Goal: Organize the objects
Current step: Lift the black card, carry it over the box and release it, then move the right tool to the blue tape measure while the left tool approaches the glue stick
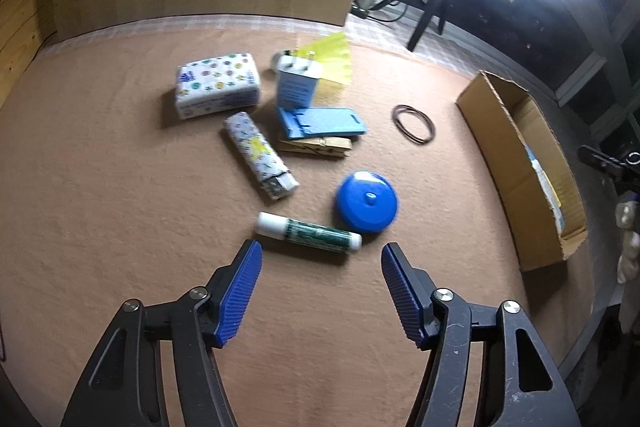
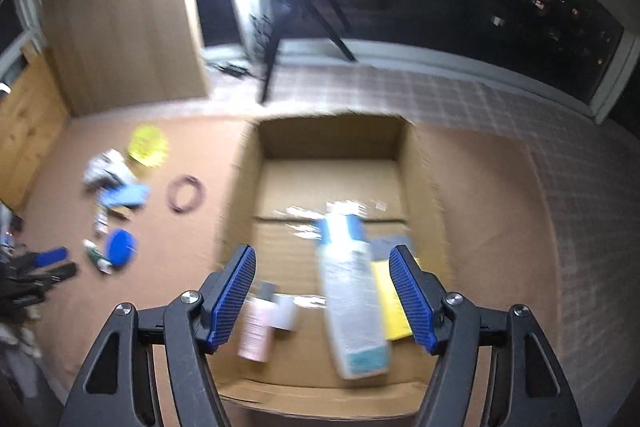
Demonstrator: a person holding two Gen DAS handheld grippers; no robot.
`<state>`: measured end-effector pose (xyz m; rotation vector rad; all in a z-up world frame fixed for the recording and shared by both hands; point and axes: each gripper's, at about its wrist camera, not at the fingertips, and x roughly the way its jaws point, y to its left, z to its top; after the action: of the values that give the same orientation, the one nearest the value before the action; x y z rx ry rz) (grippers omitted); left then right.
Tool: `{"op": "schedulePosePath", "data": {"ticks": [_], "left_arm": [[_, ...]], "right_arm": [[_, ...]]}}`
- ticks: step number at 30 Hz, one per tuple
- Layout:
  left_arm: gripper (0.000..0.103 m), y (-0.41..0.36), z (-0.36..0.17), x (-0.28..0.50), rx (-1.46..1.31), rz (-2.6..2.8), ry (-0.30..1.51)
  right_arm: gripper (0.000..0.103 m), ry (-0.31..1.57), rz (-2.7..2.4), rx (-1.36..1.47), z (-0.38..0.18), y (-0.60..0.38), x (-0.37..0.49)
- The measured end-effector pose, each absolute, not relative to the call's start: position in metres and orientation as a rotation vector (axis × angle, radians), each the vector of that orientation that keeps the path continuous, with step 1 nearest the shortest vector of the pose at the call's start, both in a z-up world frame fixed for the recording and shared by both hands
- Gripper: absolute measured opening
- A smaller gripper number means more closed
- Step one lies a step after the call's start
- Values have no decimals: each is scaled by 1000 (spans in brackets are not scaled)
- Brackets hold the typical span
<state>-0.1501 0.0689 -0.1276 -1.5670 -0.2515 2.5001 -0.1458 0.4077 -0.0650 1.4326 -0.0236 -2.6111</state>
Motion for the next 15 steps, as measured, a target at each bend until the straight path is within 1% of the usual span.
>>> {"op": "schedulePosePath", "data": {"ticks": [6,11,12,15], "left_arm": [[60,49,-126,-163,-1577,2529,-251],[56,42,-131,-177,-1586,2539,-235],[56,41,-133,-179,-1590,2536,-236],[54,41,-138,-186,-1600,2524,-234]], "right_arm": [[65,-69,-2495,1386,-64,352,-150],[65,-62,-2401,1413,-80,301,-162],[64,-67,-2380,1421,-84,292,-165],[55,-111,-2310,1459,-99,269,-172]]}}
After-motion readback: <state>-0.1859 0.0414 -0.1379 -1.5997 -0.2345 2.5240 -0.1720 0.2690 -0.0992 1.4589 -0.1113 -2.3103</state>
